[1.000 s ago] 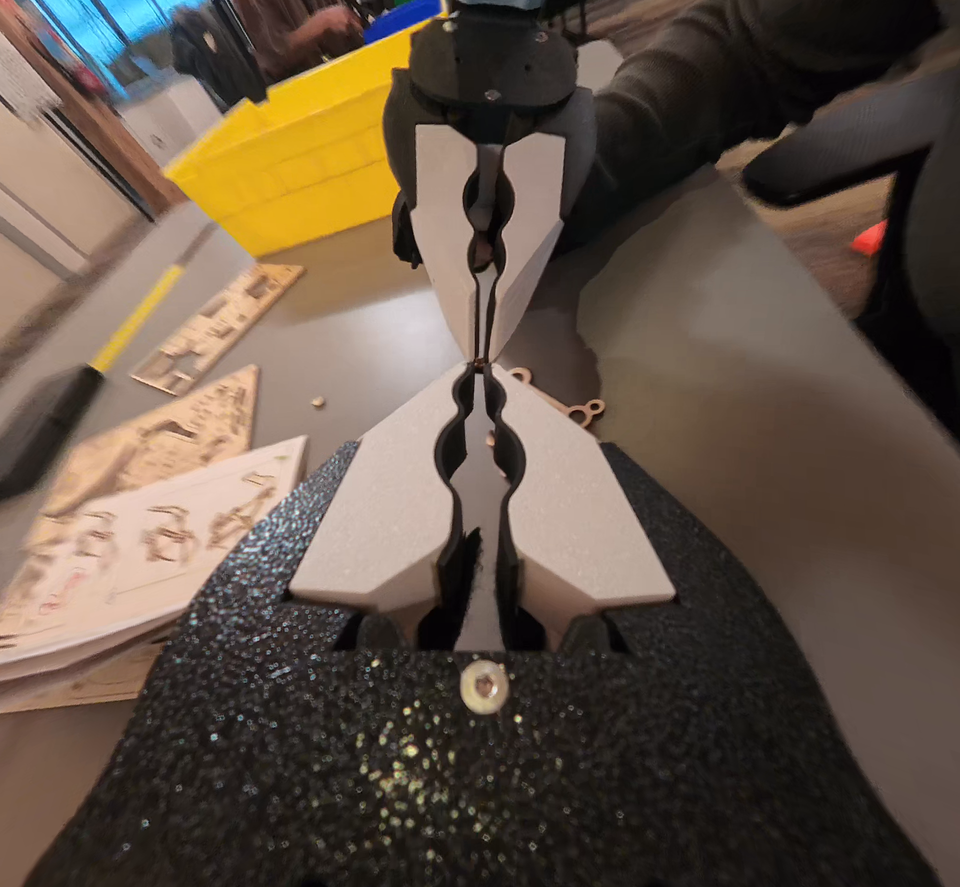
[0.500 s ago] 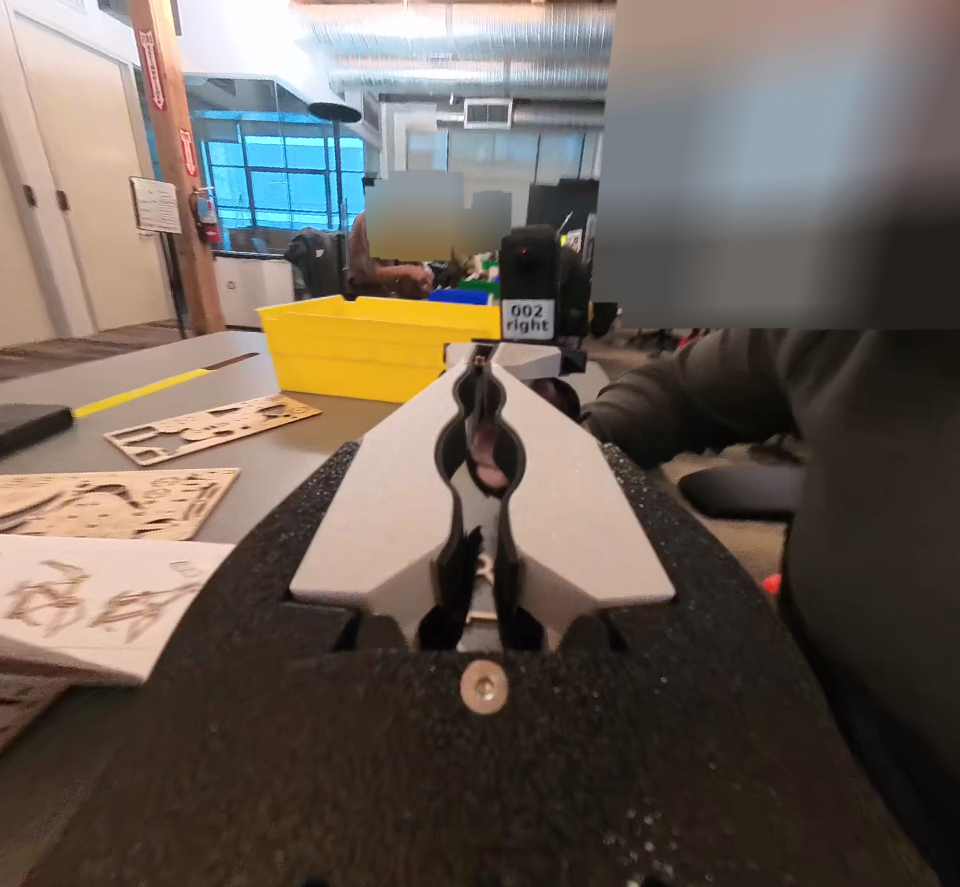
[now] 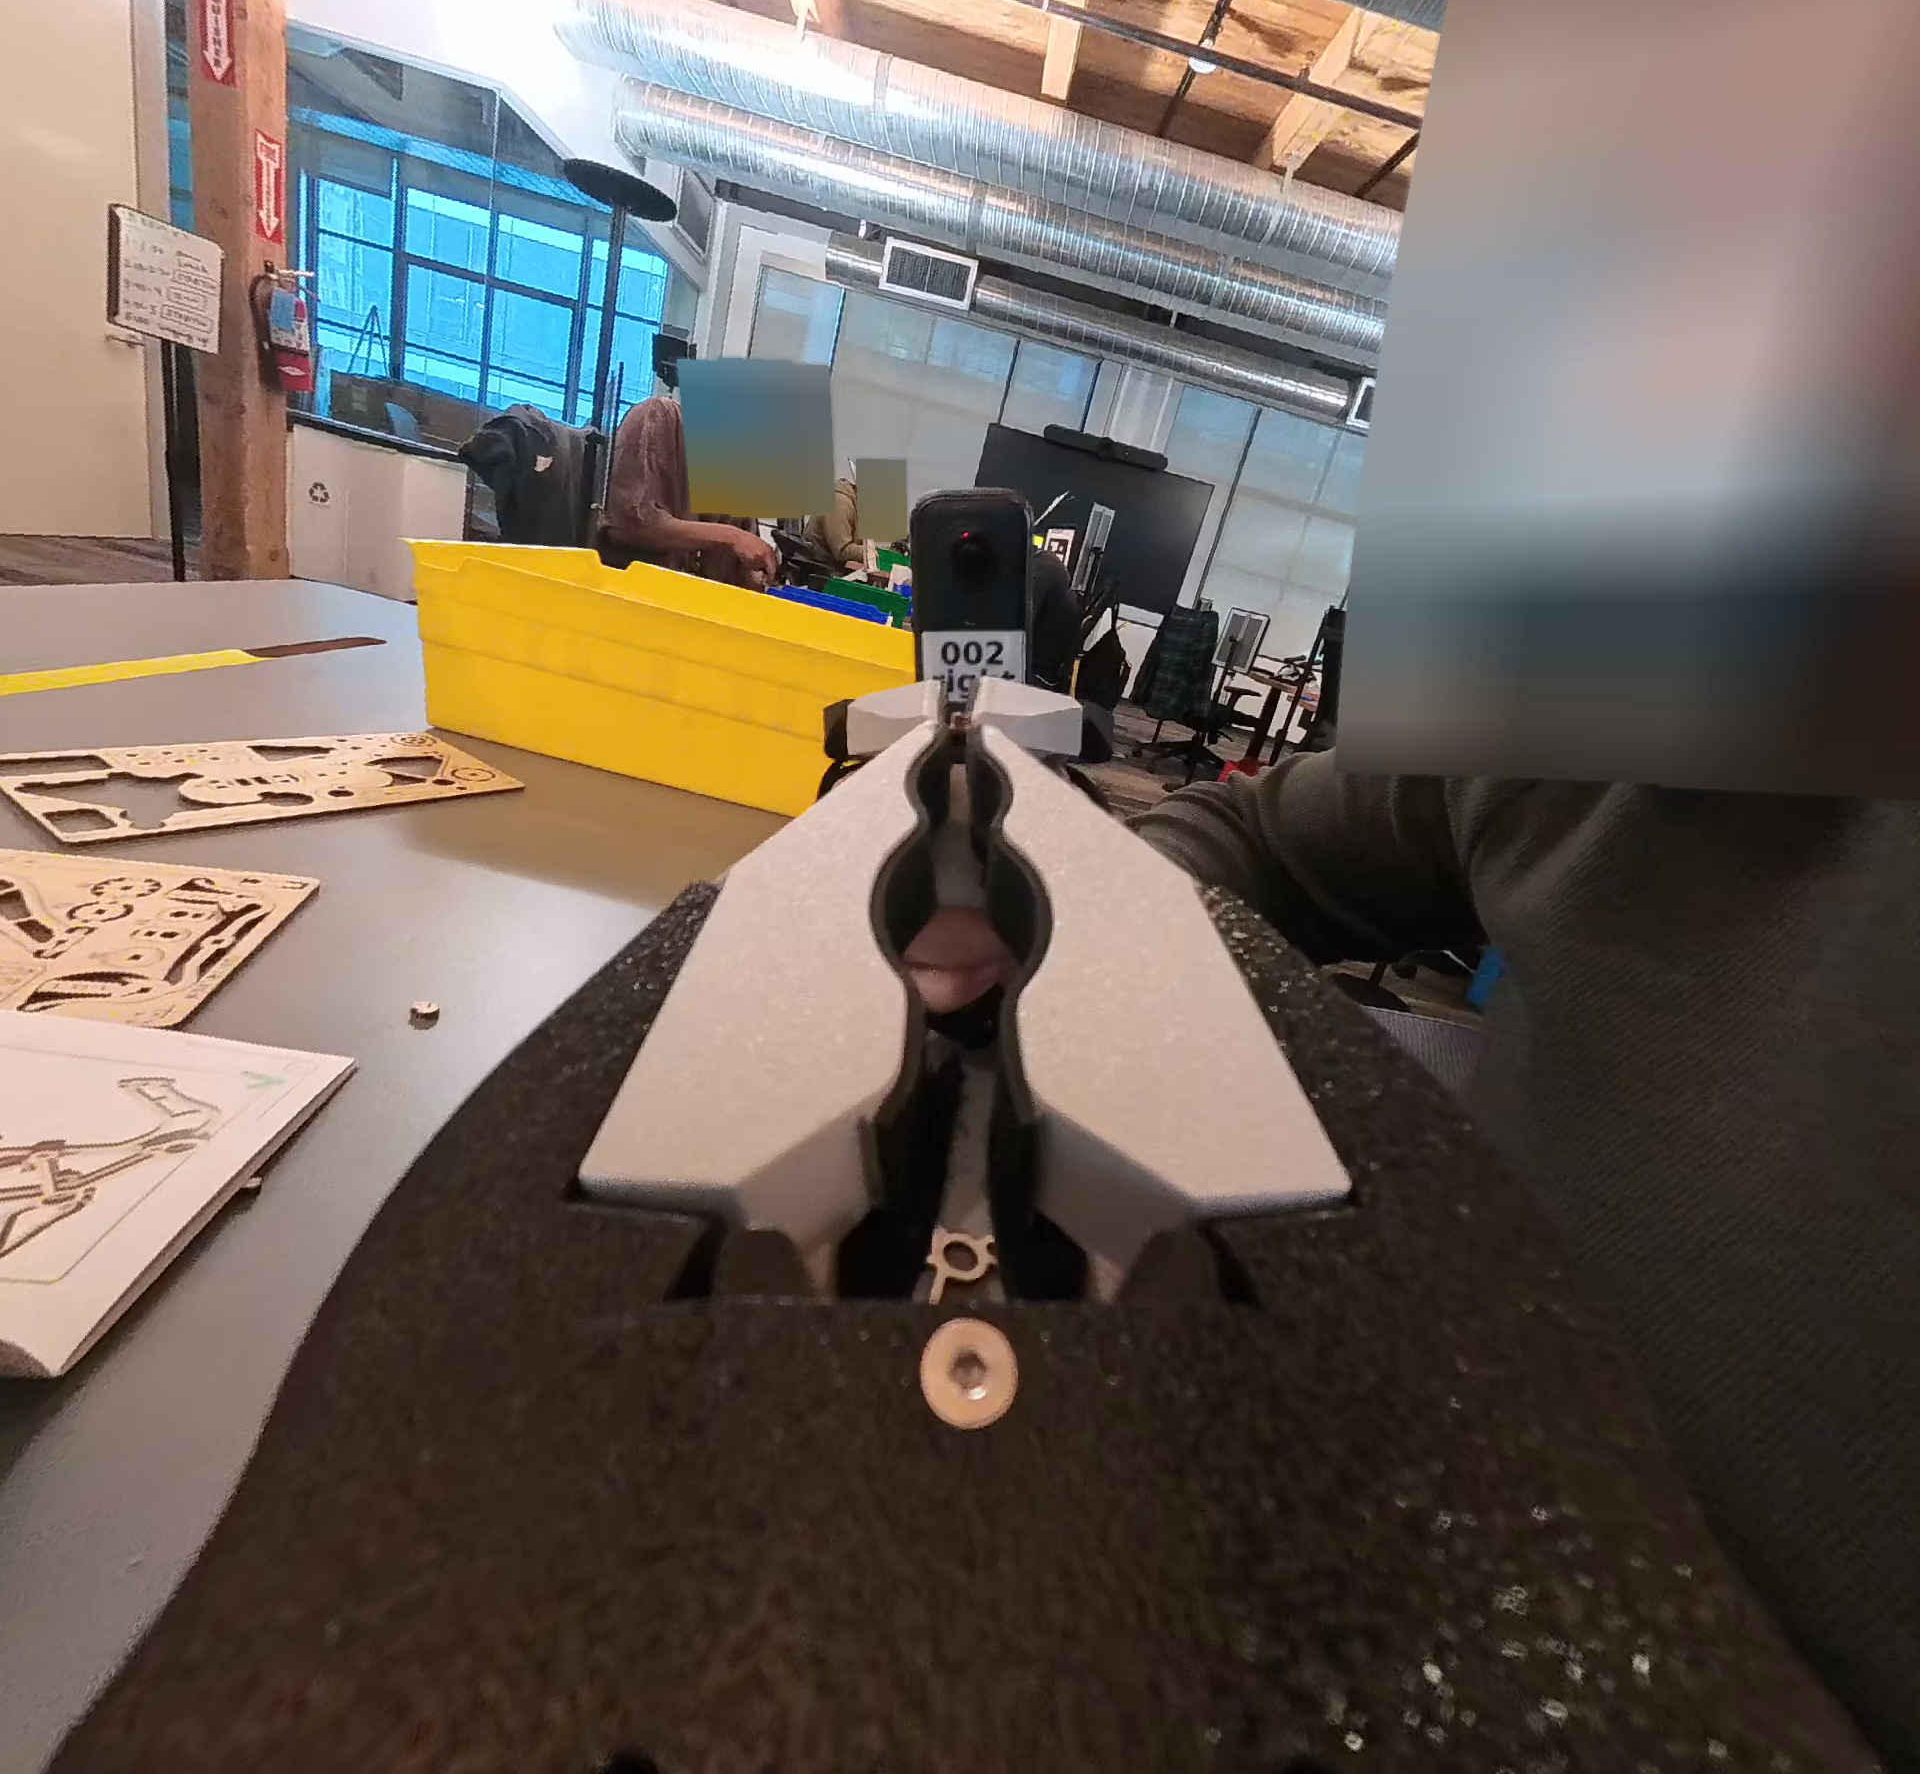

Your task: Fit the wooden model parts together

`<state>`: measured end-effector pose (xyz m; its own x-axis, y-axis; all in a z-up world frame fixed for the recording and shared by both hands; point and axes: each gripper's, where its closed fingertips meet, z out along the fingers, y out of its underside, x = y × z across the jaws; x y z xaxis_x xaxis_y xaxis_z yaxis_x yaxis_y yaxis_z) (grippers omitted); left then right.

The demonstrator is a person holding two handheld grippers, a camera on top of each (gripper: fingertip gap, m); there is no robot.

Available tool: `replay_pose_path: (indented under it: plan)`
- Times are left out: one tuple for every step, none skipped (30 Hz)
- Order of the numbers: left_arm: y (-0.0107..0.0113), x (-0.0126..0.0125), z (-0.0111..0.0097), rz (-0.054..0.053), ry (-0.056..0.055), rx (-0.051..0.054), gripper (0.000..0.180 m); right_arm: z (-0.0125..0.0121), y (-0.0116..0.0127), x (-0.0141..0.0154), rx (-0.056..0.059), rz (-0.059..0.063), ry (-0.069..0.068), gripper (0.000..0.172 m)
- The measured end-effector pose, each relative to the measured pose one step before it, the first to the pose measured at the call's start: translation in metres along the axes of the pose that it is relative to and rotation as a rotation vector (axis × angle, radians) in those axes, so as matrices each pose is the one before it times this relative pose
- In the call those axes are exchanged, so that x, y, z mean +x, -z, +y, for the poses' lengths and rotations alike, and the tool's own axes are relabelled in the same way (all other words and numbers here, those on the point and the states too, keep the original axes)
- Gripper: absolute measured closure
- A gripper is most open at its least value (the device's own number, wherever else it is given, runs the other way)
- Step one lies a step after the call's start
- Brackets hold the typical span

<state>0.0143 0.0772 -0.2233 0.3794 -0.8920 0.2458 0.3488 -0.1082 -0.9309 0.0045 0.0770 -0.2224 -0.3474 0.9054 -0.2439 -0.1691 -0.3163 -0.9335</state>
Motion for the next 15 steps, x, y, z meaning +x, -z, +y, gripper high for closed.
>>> replay_pose_path:
  plan:
    - [0.00013,-0.00076,0.0005,-0.0036,-0.0004,-0.0024,0.18,0.0002,0.00012,-0.00014,-0.0019,0.0005,0.0052,0.171]
    - [0.00017,-0.00098,0.00052,-0.0041,0.0006,-0.003,0.18,-0.00006,-0.00001,-0.00052,0.0,-0.0014,0.0035,0.171]
    - [0.0004,-0.00124,0.00002,-0.0072,-0.0008,-0.0004,0.18,0.00028,-0.00003,0.00043,-0.0023,0.0049,0.0035,0.171]
    - [0.00043,-0.00134,0.00003,-0.0067,0.0,-0.0009,0.18,0.00016,0.00004,-0.00015,-0.0007,0.0005,0.006,0.171]
    - [0.00039,-0.00047,-0.00012,-0.0001,0.0014,0.0005,0.18,-0.00015,0.00012,0.0001,0.0007,0.0019,0.0034,0.171]
    - [0.00007,0.00008,0.00016,0.0039,0.0045,-0.0012,0.18,-0.00019,0.00003,0.00007,0.0005,0.0004,0.0009,0.172]
    - [0.00003,0.00004,0.00037,0.0027,0.0031,-0.0013,0.18,0.00026,0.00009,0.00023,-0.0017,0.0013,0.002,0.172]
    - [-0.00018,0.00038,0.00084,0.0043,0.0004,-0.004,0.18,0.00015,0.00015,0.00067,-0.0007,0.0054,0.0037,0.172]
    - [-0.00017,0.00031,0.0006,0.0026,-0.0013,-0.0027,0.18,-0.00027,0.00033,0.00076,0.0015,0.0053,0.0039,0.172]
    - [-0.00018,0.00067,0.00022,0.0051,0.0003,0.0002,0.18,-0.00045,0.00035,0.00029,0.0017,0.0015,0.0025,0.172]
    - [-0.00009,0.00033,0.00033,0.0032,0.0024,-0.0011,0.18,-0.00002,0.00018,0.0001,-0.0015,-0.0002,0.0016,0.172]
    - [-0.00004,-0.00034,0.00053,-0.0022,-0.0021,-0.003,0.18,0.0004,-0.0001,-0.00023,-0.0039,-0.001,0.004,0.172]
    - [-0.00008,-0.00007,0.00063,-0.0008,-0.0054,-0.0044,0.18,0.00039,0.00004,-0.00012,-0.0034,0.0015,0.0071,0.172]
    - [0.00005,-0.00007,0.00019,-0.0006,-0.0021,-0.0017,0.18,0.00009,0.00006,0.00011,-0.0014,0.0033,0.0091,0.171]
    - [0.0,0.00004,0.00007,0.0005,0.0008,-0.0006,0.18,0.00008,0.00006,-0.00003,-0.0023,0.0018,0.0073,0.172]
